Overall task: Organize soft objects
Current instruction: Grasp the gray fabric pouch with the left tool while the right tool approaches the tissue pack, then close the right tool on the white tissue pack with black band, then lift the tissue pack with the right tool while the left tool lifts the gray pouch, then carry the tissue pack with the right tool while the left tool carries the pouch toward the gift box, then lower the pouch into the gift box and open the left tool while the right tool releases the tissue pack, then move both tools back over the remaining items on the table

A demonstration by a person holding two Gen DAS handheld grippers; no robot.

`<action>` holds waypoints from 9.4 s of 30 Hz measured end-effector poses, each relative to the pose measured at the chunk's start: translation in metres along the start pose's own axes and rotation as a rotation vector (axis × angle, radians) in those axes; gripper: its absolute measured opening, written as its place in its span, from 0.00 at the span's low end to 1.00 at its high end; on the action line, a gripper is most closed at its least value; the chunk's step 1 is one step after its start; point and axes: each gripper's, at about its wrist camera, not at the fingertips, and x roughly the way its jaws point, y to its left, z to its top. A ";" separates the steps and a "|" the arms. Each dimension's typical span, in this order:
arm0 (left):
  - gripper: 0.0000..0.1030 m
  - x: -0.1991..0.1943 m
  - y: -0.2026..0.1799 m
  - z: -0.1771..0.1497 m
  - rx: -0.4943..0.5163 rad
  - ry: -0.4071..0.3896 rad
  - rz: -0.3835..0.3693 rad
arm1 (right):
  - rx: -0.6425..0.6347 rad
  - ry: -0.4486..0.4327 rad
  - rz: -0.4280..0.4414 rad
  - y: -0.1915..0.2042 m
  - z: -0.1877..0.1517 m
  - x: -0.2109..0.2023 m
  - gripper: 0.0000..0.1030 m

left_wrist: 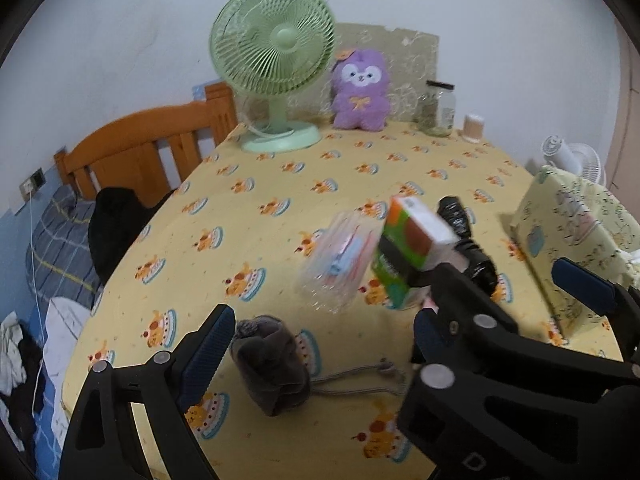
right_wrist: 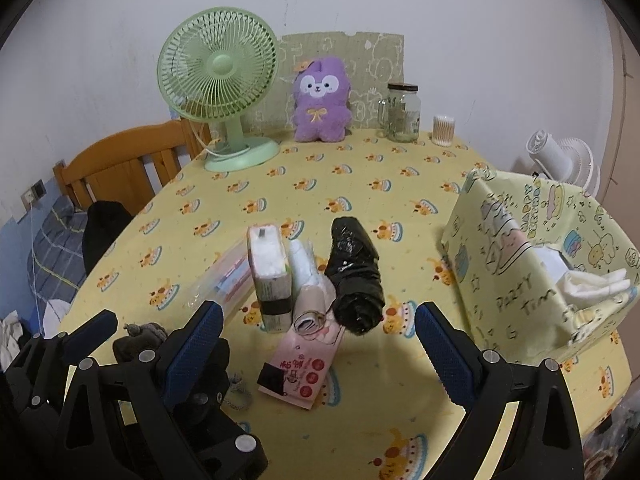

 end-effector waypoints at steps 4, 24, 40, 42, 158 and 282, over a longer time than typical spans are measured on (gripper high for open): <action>0.90 0.012 0.007 -0.005 -0.024 0.033 0.012 | -0.012 0.019 -0.006 0.004 -0.003 0.009 0.95; 0.56 0.041 0.025 -0.017 -0.095 0.078 0.062 | -0.075 0.072 -0.022 0.018 -0.012 0.033 0.95; 0.39 0.026 0.010 -0.003 -0.035 0.038 0.029 | -0.064 0.030 -0.014 0.011 0.000 0.026 0.87; 0.39 0.026 0.009 0.001 -0.035 0.033 0.023 | -0.060 0.028 -0.003 0.010 0.004 0.026 0.86; 0.39 -0.053 -0.108 0.097 0.080 -0.155 -0.088 | -0.009 -0.140 0.018 -0.093 0.093 -0.067 0.23; 1.00 -0.067 -0.192 0.092 0.244 -0.163 -0.287 | 0.121 -0.178 -0.177 -0.178 0.080 -0.097 0.94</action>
